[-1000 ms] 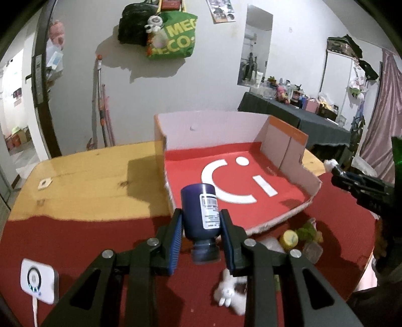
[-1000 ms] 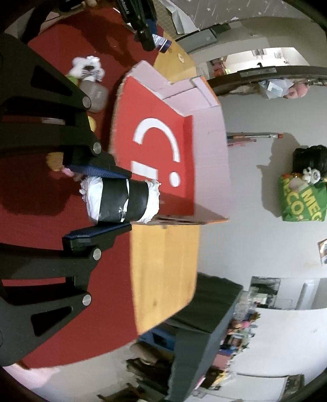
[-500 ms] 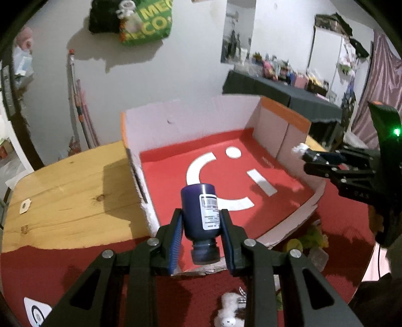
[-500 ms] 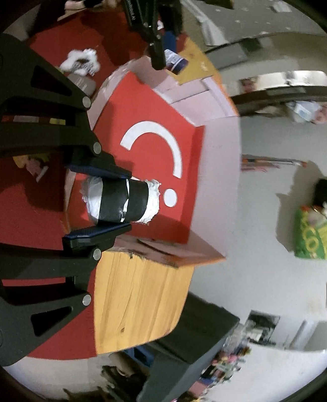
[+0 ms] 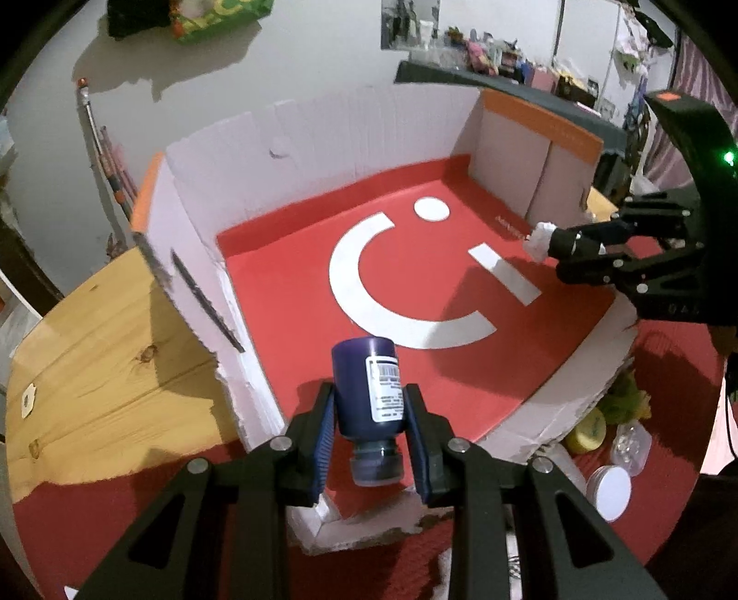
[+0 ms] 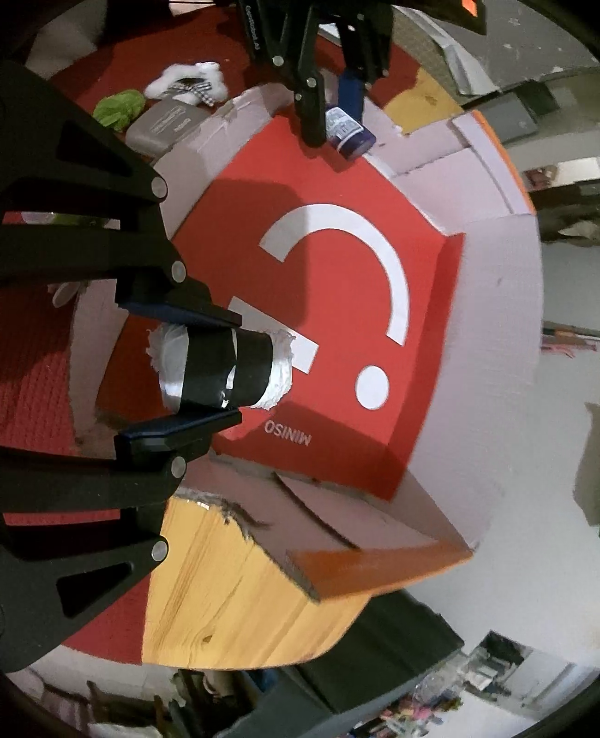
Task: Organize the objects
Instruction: 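Carry the navy bottle and the roll with both tools into the box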
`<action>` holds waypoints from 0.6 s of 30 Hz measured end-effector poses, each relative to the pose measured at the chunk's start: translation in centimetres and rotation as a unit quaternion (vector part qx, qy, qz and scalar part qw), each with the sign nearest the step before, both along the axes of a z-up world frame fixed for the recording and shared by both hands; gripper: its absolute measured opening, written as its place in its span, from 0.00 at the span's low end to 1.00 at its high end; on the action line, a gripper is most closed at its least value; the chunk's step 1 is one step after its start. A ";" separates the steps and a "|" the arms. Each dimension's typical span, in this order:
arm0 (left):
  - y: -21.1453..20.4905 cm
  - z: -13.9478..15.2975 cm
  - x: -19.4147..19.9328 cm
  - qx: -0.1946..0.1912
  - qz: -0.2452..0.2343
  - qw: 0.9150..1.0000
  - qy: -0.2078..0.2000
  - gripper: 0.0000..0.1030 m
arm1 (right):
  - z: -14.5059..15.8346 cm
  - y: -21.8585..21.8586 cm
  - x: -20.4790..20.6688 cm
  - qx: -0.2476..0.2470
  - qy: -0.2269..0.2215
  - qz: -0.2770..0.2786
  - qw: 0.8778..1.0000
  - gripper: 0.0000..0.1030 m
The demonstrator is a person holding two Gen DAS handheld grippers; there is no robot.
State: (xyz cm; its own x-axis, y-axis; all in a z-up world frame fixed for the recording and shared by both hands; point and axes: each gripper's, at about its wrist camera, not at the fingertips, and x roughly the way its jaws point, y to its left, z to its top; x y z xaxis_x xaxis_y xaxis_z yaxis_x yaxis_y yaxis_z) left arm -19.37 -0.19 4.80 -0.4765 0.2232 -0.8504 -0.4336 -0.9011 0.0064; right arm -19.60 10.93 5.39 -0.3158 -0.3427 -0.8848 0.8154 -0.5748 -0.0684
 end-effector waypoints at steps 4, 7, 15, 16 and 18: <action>0.3 -0.4 -0.3 -0.017 -0.012 1.000 -0.006 0.29 | -0.7 -0.5 -0.3 0.023 -0.017 0.012 1.000 0.31; 0.6 -0.7 -0.4 -0.025 -0.021 0.999 -0.012 0.29 | -1.6 -0.7 -0.5 0.043 -0.025 0.016 0.999 0.31; 0.9 -0.8 -0.9 -0.037 -0.035 0.999 -0.021 0.29 | -2.0 -0.7 -0.3 0.064 -0.021 0.031 0.997 0.31; 0.9 -0.8 -0.9 -0.038 -0.037 0.998 -0.021 0.29 | -2.0 -0.7 -0.2 0.066 -0.019 0.033 0.997 0.31; 0.9 -0.8 -0.9 -0.041 -0.041 0.998 -0.022 0.30 | -2.0 -0.6 -0.1 0.068 -0.017 0.036 0.997 0.31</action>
State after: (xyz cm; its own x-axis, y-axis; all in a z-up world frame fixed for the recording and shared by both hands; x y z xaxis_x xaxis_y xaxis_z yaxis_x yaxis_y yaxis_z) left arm -20.23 0.74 4.00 -0.4206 0.1895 -0.8872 -0.5082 -0.8593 0.0574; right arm -19.66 10.32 3.34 -0.2644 -0.2397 -0.9342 0.8571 -0.5025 -0.1136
